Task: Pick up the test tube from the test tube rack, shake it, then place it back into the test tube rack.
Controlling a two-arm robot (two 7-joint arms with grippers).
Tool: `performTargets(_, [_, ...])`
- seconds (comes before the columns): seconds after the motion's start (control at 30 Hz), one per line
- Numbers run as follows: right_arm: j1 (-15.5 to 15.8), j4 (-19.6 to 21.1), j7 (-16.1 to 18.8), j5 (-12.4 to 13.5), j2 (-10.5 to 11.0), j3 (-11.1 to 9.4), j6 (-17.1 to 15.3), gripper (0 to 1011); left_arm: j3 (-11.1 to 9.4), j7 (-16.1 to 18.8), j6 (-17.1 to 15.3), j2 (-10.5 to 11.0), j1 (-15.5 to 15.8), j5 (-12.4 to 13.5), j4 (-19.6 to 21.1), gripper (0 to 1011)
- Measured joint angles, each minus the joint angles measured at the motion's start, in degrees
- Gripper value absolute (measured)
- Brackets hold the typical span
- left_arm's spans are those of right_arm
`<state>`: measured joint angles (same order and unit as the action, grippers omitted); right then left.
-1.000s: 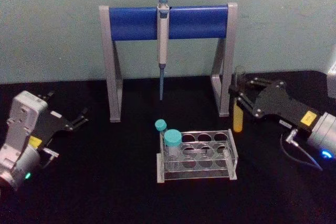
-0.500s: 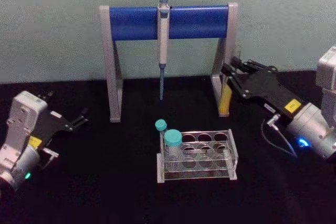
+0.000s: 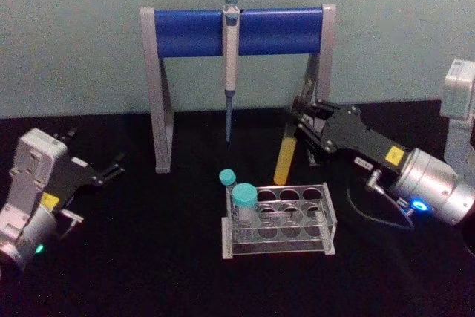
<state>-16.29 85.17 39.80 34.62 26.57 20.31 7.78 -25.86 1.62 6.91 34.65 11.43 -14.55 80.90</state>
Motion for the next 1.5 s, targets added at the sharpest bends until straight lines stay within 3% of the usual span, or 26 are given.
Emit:
performTargets(0.07, [0.07, 0.26, 2.73, 1.86, 1.47, 0.47, -0.76, 235, 0.00, 0.00, 0.00, 0.00, 0.00, 0.00, 0.00, 1001])
performTargets(0.17, [0.46, 0.83, 4.20, 2.97, 2.81, 0.60, -1.44, 235, 0.00, 0.00, 0.00, 0.00, 0.00, 0.00, 0.00, 1001])
performTargets(0.3, [1.87, 2.78, 5.35, 3.87, 6.26, 0.42, -2.45, 235, 0.00, 0.00, 0.00, 0.00, 0.00, 0.00, 0.00, 1001])
performTargets(0.37, [2.21, 3.23, 5.30, 3.87, 6.94, 0.23, -2.47, 235, 0.00, 0.00, 0.00, 0.00, 0.00, 0.00, 0.00, 1001])
performTargets(0.53, [4.49, 6.18, 2.00, 2.28, 11.08, -1.11, -2.36, 235, 0.00, 0.00, 0.00, 0.00, 0.00, 0.00, 0.00, 1001])
performTargets(0.7, [5.38, 7.20, -2.13, 0.36, 12.02, -1.98, -2.32, 235, 0.00, 0.00, 0.00, 0.00, 0.00, 0.00, 0.00, 1001])
performTargets(0.93, [5.20, 6.84, -7.68, -2.61, 9.45, -2.75, -1.37, 235, 0.00, 0.00, 0.00, 0.00, 0.00, 0.00, 0.00, 1001])
performTargets(1.07, [4.70, 5.68, -10.38, -4.05, 6.20, -3.02, 0.13, 235, 0.00, 0.00, 0.00, 0.00, 0.00, 0.00, 0.00, 1001])
performTargets(1.3, [3.19, 3.29, -10.80, -4.54, 1.77, -2.53, 1.06, 235, 0.00, 0.00, 0.00, 0.00, 0.00, 0.00, 0.00, 1001])
performTargets(1.5, [1.89, 1.90, -8.20, -3.30, 0.10, -1.39, 0.82, 235, 0.00, 0.00, 0.00, 0.00, 0.00, 0.00, 0.00, 1001])
